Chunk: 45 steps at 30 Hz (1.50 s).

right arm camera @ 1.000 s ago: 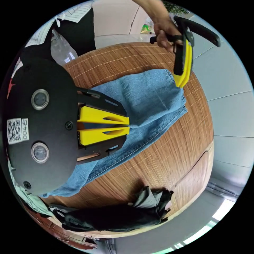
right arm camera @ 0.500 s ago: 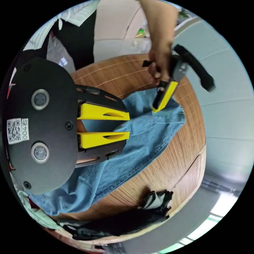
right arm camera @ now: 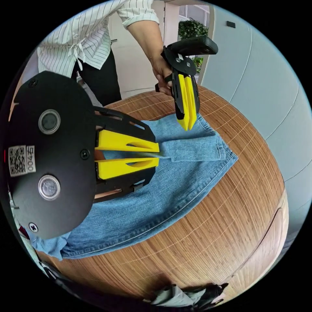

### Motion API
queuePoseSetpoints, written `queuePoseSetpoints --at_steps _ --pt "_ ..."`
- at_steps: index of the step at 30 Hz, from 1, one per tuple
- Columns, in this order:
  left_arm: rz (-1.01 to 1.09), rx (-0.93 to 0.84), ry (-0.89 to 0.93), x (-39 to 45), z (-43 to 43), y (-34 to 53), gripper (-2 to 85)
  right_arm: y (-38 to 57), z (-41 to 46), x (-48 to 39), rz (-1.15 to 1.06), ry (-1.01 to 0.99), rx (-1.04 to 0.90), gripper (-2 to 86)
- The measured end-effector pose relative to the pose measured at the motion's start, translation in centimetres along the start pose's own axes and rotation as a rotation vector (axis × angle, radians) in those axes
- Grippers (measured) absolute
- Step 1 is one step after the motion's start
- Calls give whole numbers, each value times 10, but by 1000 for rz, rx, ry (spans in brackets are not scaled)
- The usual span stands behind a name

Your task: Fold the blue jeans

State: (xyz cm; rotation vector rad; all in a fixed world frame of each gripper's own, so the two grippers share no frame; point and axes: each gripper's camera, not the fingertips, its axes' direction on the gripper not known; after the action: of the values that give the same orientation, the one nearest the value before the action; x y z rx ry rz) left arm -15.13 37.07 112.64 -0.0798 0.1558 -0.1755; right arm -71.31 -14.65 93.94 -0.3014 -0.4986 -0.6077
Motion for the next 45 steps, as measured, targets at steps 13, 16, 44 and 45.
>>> queuePoseSetpoints --at_steps 13,16,44,45 --pt "35 -113 -111 -34 27 18 11 -63 -5 14 137 246 -38 75" --pt "41 -123 -85 -44 31 27 11 -80 5 15 177 337 -111 93" --pt "-32 -130 -11 -109 49 61 12 -56 78 -121 144 20 202 22" --pt "-35 -129 -12 -111 49 62 12 -53 75 -126 145 10 221 23"
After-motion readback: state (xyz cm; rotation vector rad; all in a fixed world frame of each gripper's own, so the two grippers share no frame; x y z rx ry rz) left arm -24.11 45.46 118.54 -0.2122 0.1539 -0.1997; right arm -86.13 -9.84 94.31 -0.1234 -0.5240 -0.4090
